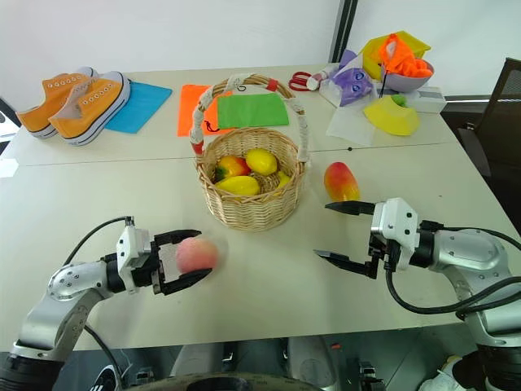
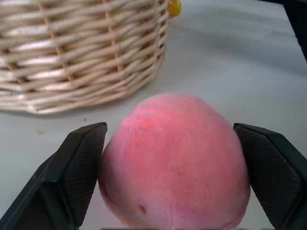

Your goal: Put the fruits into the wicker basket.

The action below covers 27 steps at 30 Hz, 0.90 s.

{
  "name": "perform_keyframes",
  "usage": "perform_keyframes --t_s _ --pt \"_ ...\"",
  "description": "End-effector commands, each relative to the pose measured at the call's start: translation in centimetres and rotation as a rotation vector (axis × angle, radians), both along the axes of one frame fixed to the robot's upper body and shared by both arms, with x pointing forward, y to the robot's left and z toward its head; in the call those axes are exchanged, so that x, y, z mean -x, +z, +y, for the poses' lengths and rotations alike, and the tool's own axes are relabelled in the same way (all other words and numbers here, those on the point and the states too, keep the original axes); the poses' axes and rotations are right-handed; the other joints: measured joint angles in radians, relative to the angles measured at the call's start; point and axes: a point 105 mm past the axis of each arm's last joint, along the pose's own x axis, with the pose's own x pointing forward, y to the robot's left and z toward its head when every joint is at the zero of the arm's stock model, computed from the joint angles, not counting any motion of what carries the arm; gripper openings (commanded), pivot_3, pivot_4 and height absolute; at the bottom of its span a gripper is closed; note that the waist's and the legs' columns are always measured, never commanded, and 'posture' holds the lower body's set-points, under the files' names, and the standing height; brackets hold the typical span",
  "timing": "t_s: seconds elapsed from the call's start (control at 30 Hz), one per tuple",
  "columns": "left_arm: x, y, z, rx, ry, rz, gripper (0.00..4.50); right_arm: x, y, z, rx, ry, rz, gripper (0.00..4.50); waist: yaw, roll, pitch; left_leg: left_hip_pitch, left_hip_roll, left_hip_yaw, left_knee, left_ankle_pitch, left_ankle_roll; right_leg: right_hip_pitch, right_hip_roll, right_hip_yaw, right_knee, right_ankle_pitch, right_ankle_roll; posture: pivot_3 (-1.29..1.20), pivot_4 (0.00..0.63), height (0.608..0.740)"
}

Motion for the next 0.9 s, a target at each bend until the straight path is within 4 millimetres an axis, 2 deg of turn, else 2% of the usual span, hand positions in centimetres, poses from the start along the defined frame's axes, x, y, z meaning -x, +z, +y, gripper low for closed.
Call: perform_keyframes --t_s 0.03,0.2,0.37,0.53,0.6,0.63,0.7,0.77,0.9 --pt "-0.3 -0.2 0.6 -0.019 0.022 -0.011 4.5 0.2 0.6 0.2 0.02 0.018 -0.031 4.47 0.0 0.0 0.0 0.0 0.0 0.0 0.0 0.0 0.0 0.0 0.0 0.0 0.0 0.0 0.0 0.0 0.15 0.74" --pt "-0.3 0.1 0.6 0.016 0.042 -0.011 3.12 0.1 1.0 0.4 0.001 0.015 -0.048 4.5 -0.001 0.0 0.0 0.0 0.0 0.0 0.0 0.0 0.0 0.0 0.0 0.0 0.0 0.0 0.0 0.0 0.15 0.74" --pt "-0.1 1.8 0.7 0.084 0.028 -0.006 3.09 -0.1 1.8 0.3 -0.07 0.002 -0.066 4.5 -0.001 0.0 0.0 0.0 0.0 0.0 0.0 0.0 0.0 0.0 0.0 0.0 0.0 0.0 0.0 0.0 0.15 0.74" --pt "-0.4 6.7 -0.2 0.208 -0.019 -0.031 3.09 -0.2 2.1 0.3 -0.113 -0.015 -0.066 4.5 0.002 0.0 0.0 0.0 0.0 0.0 0.0 0.0 0.0 0.0 0.0 0.0 0.0 0.0 0.001 0.0 0.15 0.74" --pt "-1.3 9.8 -1.6 0.287 -0.042 -0.089 3.09 -0.5 2.7 0.5 -0.147 -0.025 -0.077 4.5 0.002 0.0 0.0 0.0 0.0 0.0 0.001 0.0 0.0 0.0 0.0 0.0 0.0 0.001 0.001 0.0 0.15 0.74" --pt "-1.6 11.0 -2.2 0.315 -0.054 -0.108 3.09 -0.6 2.9 0.5 -0.159 -0.027 -0.081 4.5 0.003 0.0 0.0 -0.001 -0.001 0.0 0.001 0.0 0.0 0.001 -0.001 0.0 0.0 0.001 0.002 0.0 0.15 0.74" --pt "-3.6 12.8 -3.2 0.334 0.0 -0.178 3.09 -1.0 3.6 0.5 -0.202 -0.038 -0.097 4.5 0.001 -0.001 0.0 -0.001 -0.001 -0.001 0.003 0.0 0.0 0.001 0.0 0.0 0.0 0.003 0.005 0.0 0.15 0.74" --pt "-6.0 13.5 -4.2 0.296 0.075 -0.252 3.09 -2.2 4.8 0.0 -0.269 -0.112 -0.156 4.5 0.0 -0.001 0.0 0.0 -0.002 0.0 0.003 0.0 0.0 0.003 0.0 0.001 -0.001 0.004 0.007 0.0 0.15 0.74" --pt "-7.9 13.5 -6.8 0.303 0.081 -0.245 3.09 -3.0 5.0 -0.3 -0.284 -0.159 -0.183 4.5 -0.004 -0.002 0.0 0.001 -0.002 0.0 0.003 0.0 0.0 0.003 0.001 0.003 -0.001 0.004 0.008 0.0 0.15 0.74"
